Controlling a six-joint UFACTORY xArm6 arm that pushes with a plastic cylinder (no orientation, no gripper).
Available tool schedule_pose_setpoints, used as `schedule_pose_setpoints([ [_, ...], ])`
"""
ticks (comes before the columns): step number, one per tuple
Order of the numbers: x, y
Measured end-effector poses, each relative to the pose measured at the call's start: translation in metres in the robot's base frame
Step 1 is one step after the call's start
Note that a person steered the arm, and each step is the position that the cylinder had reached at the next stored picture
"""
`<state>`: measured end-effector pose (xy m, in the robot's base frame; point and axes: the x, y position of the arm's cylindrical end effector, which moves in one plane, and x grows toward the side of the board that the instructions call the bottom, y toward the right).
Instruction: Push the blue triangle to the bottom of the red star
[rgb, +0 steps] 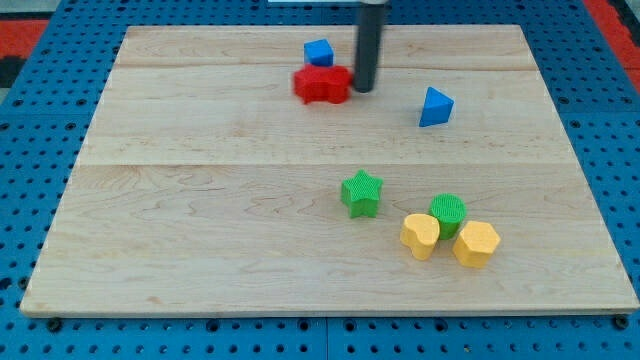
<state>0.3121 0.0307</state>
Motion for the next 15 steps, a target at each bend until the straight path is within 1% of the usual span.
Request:
schedule_pose_setpoints([
  [1,0.000,0.112],
  [2,0.018,0.214],
  [3,0.054,0.194],
  [5,0.010,0.028],
  [6,-0.002,0.107],
  [7,-0.024,0.222],
  [8,0.004,0.248],
  [9,0.025,0.194],
  [10,0.028,0.168],
  [11,0.065,0.136],
  [12,0.044,0.056],
  [13,0.007,-0.045],
  [14,0.016,-0.003],
  [15,0.037,0.073],
])
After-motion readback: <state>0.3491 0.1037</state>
